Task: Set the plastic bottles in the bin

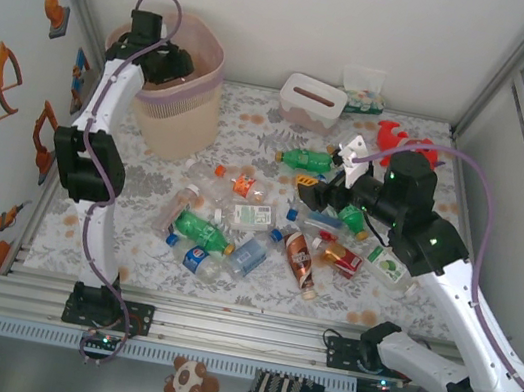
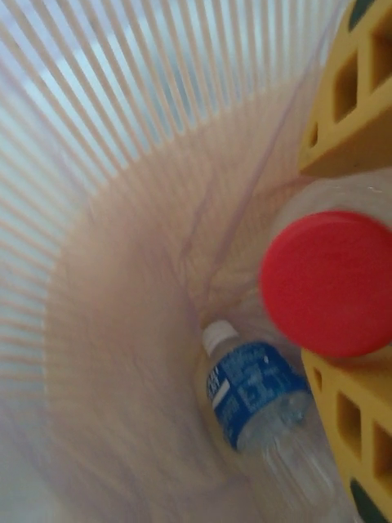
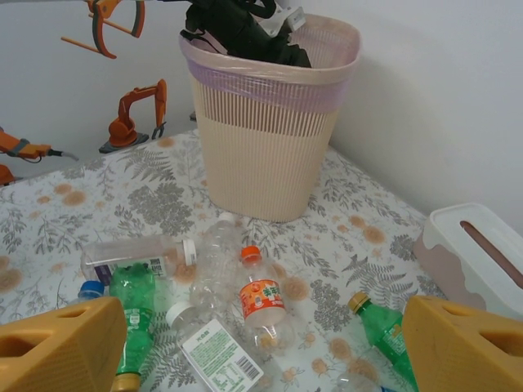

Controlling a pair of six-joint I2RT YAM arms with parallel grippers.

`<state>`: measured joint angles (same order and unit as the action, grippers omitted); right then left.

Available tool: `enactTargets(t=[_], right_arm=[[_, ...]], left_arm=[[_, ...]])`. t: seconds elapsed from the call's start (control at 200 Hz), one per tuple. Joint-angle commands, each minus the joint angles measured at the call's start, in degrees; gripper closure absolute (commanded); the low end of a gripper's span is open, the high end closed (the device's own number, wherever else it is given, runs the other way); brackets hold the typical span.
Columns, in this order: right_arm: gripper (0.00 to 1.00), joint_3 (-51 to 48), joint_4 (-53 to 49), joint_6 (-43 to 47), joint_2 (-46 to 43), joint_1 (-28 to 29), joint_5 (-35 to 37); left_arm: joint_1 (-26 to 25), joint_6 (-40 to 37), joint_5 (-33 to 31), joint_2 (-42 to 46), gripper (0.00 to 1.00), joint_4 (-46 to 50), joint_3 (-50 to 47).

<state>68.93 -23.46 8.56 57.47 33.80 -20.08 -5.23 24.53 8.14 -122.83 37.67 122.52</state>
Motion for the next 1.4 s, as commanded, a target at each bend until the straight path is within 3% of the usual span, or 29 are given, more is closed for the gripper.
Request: enactTargets(t=[0.0, 0.075, 0.2, 0.621, 1.051, 1.212, 1.392], right_arm=[[0.14, -0.39, 1.67, -0.97, -0.32, 0.21, -0.67], [0.14, -0.23, 1.75, -0.91, -0.43, 0.21, -0.5], [0.14, 0.09, 2.11, -1.89, -0.29, 0.26, 1.76], [0.12, 4.29, -3.31, -11.8, 4.5, -0.95, 21.32], [0.16, 9.34, -13.93, -17.66, 16.63, -9.77, 17.81], [0.19, 12.45, -19.59, -21.81, 22.77, -13.85, 16.96], [0.19, 12.46, -19.99, -24.88, 27.53, -14.28, 14.77]], left_arm=[[0.05, -1.93, -6.34, 4.65, 0.36, 4.01, -1.13], [0.21, -1.95, -8.36, 6.73, 0.28, 3.0, -2.7], [0.31, -1.36, -8.98, 11.04, 0.23, -0.71, -5.8], [0.14, -0.74, -2.34, 20.37, 0.22, -3.89, -8.18], [-1.18, -0.1, 11.52, 33.18, 0.23, -8.21, -22.16], [-2.42, 0.25, 13.56, 38.41, 0.24, -9.09, -31.19], [-4.71, 0.73, 13.52, 44.19, 0.24, -9.8, -40.16]])
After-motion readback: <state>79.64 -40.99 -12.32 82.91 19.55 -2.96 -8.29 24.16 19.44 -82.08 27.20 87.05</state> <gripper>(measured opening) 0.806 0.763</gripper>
